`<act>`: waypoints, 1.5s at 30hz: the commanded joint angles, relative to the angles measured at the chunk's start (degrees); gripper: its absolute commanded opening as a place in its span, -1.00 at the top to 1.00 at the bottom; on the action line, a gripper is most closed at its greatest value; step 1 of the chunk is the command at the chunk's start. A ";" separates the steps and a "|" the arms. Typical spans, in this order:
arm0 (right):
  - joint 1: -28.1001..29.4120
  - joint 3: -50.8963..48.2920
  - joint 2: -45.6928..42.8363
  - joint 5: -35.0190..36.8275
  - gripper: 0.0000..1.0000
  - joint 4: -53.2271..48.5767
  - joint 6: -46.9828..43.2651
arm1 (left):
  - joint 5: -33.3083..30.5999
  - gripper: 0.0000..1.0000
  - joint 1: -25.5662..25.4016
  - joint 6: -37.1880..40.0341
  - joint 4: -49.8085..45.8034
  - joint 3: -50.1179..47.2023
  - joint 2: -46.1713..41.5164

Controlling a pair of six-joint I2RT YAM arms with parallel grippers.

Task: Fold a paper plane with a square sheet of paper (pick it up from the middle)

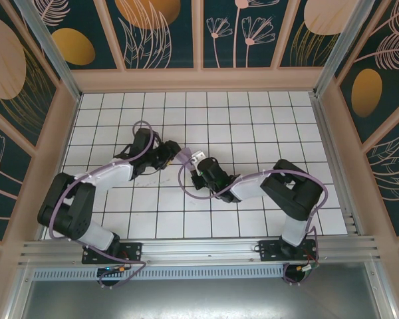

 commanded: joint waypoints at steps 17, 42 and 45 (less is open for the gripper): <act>-6.54 0.32 1.02 -28.22 1.00 2.53 13.88 | 5.99 0.08 -0.91 0.81 20.16 -15.54 -6.10; -11.75 1.58 6.50 -41.58 1.00 4.22 24.54 | 8.71 0.43 -4.09 -1.53 31.05 -16.32 4.63; -12.09 1.94 6.65 -43.32 1.00 4.33 25.84 | 9.02 0.44 -4.26 -1.42 32.08 -16.36 5.52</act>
